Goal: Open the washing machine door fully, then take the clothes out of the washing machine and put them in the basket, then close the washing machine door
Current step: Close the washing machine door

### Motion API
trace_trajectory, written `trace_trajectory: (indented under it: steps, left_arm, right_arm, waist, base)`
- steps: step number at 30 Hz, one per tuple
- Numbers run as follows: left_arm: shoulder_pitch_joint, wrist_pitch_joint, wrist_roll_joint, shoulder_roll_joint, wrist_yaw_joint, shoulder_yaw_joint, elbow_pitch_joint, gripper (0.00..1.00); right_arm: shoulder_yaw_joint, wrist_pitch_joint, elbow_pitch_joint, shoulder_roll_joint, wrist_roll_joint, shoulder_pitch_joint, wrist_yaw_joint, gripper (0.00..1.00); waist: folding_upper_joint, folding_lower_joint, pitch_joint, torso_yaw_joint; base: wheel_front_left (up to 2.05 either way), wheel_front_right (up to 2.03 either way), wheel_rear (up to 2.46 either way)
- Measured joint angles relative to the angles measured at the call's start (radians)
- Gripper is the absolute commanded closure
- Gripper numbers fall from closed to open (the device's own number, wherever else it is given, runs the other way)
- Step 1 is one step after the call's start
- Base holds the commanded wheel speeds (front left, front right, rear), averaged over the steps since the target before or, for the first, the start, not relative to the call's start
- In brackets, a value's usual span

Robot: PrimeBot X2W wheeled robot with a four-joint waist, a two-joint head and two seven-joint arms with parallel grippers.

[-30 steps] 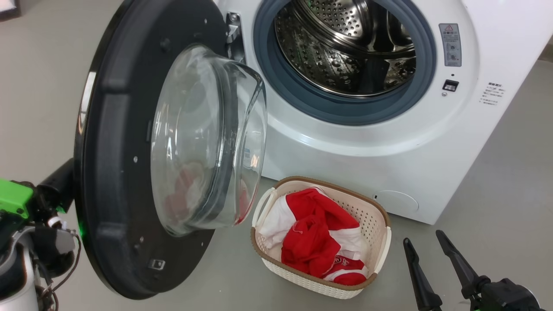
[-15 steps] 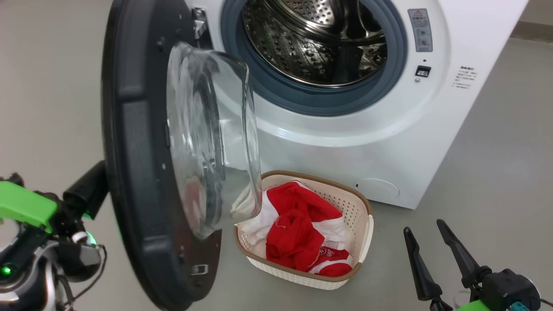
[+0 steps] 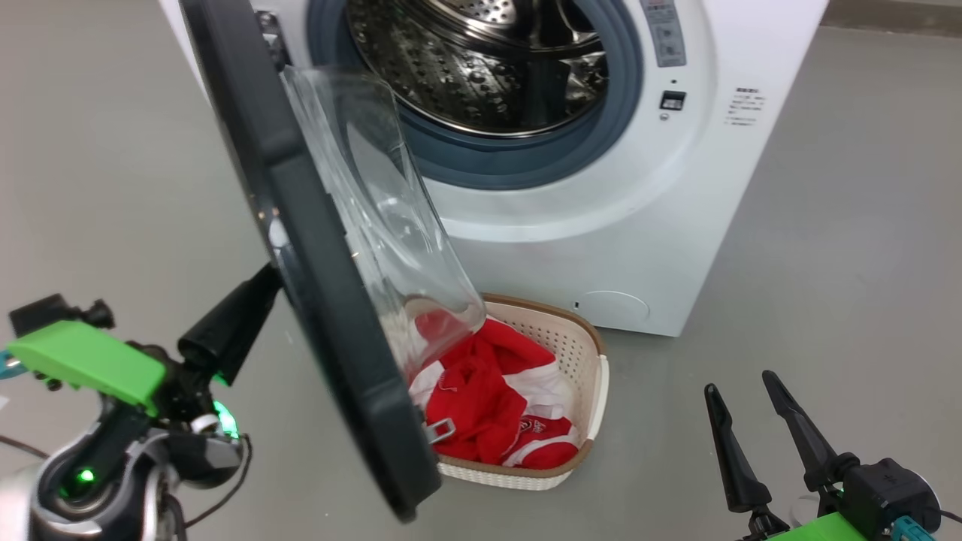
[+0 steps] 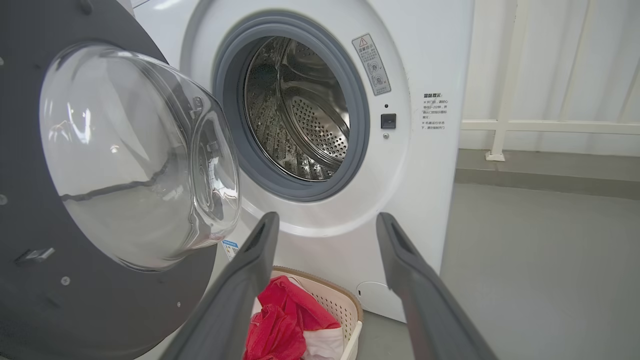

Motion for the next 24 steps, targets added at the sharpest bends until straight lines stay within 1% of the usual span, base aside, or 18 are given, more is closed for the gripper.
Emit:
trace_trajectory:
  steps: [5,6,8,13,17,24]
  left_arm:
    - [0.000,-0.061,-0.025,0.000,-0.031,-0.058,0.008,1.00]
    - [0.000,-0.061,-0.025,0.000,-0.031,-0.058,0.008,1.00]
    - [-0.002,-0.083,-0.034,0.000,-0.048,-0.075,0.019,1.00]
    - [-0.015,-0.119,-0.049,0.000,-0.070,-0.113,0.048,1.00]
    - [-0.056,-0.148,-0.050,0.000,-0.088,-0.142,0.074,1.00]
    - [-0.145,-0.210,-0.051,0.000,-0.138,-0.164,0.122,1.00]
  right_arm:
    - [0.000,0.000,-0.001,0.000,0.000,0.000,0.000,0.00]
    - [0.000,0.000,-0.001,0.000,0.000,0.000,0.000,0.00]
    - [0.000,0.000,-0.001,0.000,-0.001,-0.003,0.000,0.00]
    - [-0.005,0.000,-0.005,0.000,-0.010,-0.018,0.000,0.00]
    - [-0.006,0.000,-0.008,0.000,-0.023,-0.019,0.000,0.00]
    - [-0.003,0.000,-0.014,0.000,-0.048,-0.041,0.000,0.00]
  waist:
    - [0.0000,0.0000,0.011,-0.036]
    - [0.0000,0.0000,0.011,-0.036]
    - [0.0000,0.0000,0.017,-0.050]
    - [0.0000,0.0000,0.036,-0.084]
    - [0.0000,0.0000,0.058,-0.108]
    - [0.0000,0.0000,0.098,-0.157]
  base:
    - [0.00,0.00,0.00]
    - [0.00,0.00,0.00]
    - [0.00,0.00,0.00]
    - [0.00,0.00,0.00]
    - [0.00,0.00,0.00]
    - [0.00,0.00,0.00]
